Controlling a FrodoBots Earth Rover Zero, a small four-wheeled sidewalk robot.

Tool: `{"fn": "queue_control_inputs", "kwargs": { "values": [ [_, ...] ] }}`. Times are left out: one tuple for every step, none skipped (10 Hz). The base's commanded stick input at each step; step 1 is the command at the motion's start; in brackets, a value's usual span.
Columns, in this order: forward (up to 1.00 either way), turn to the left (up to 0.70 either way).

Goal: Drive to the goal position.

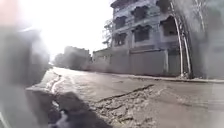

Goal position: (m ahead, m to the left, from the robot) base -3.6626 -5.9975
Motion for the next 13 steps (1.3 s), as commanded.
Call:
{"fn": "queue_control_inputs", "kwargs": {
  "values": [
    [0.86, 0.22],
    [0.86, 0.22],
    [0.86, 0.23],
    [0.86, 0.30],
    [0.86, 0.32],
    [0.86, 0.33],
    [0.87, 0.34],
    [0.87, 0.34],
    [0.87, 0.34],
    [0.87, 0.34],
    [0.87, 0.34],
    [0.87, 0.34],
    [0.87, 0.34]
  ]
}}
